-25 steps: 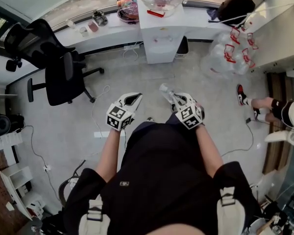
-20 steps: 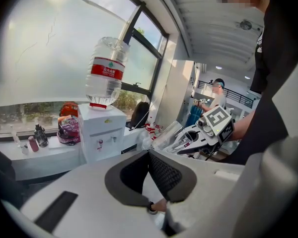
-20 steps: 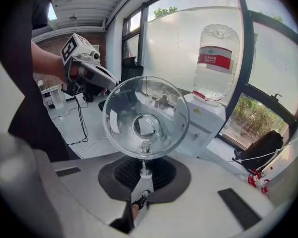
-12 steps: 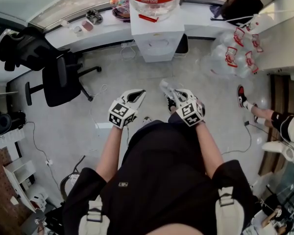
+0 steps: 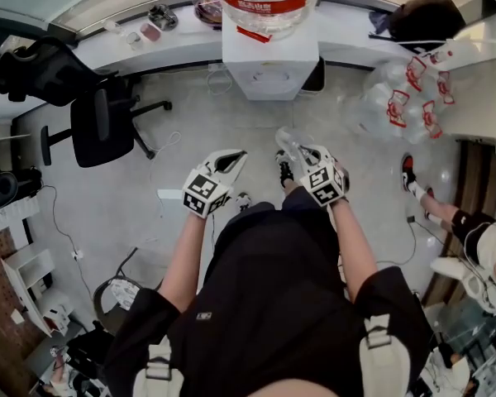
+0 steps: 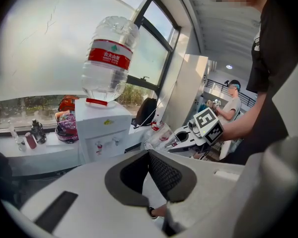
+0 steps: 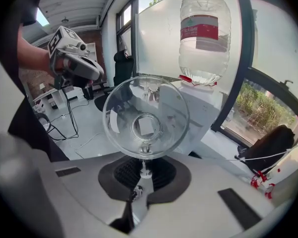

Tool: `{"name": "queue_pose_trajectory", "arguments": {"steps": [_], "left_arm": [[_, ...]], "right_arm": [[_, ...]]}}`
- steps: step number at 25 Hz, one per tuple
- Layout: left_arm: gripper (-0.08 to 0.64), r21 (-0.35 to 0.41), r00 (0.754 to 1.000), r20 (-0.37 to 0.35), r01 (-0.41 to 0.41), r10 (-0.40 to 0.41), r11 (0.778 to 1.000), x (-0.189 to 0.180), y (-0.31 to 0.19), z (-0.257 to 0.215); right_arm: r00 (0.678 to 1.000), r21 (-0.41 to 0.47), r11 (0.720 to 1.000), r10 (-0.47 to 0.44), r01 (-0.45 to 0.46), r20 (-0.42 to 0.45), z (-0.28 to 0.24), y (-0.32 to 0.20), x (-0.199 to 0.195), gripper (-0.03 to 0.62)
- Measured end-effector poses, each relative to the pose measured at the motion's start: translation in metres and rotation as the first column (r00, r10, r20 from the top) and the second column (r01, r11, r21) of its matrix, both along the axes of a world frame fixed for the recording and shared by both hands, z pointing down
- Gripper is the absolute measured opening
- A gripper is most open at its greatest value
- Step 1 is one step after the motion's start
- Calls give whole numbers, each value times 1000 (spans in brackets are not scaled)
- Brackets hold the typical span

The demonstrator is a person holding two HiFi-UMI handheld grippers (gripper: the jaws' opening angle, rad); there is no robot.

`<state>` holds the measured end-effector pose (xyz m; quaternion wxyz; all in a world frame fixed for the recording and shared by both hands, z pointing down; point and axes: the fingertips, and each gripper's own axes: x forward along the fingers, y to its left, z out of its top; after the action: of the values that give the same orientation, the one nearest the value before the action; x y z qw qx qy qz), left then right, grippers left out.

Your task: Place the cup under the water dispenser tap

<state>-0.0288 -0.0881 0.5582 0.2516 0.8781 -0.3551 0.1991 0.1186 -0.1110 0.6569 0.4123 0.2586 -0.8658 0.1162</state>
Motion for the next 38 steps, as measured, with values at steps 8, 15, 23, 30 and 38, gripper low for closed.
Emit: {"name": "queue_pose_trajectory", "arguments": {"steps": [8, 15, 23, 30, 38], "left_arm": [[0, -69, 997, 17, 78, -77, 995, -6, -6, 14], [0, -101, 985, 21, 172, -170, 980, -8, -5, 25], [0, -100, 966, -14, 255, -258, 962, -7, -5, 49], [0, -124, 947, -26, 316, -321, 941, -9, 9, 87], [0, -162, 928, -22, 364, -372, 917, -22, 30, 118]], "right_arm": [[999, -48, 999, -5, 2, -47, 41, -53, 12, 3], [996, -96, 995, 14, -23, -93, 92, -86, 27, 3], [981, -122, 984, 112, -132, -155, 152, -123, 27, 3], [968, -155, 975, 122, -158, -221, 207, -143, 13, 3], [968, -139, 981, 104, -138, -231, 252, -159, -20, 3]]}}
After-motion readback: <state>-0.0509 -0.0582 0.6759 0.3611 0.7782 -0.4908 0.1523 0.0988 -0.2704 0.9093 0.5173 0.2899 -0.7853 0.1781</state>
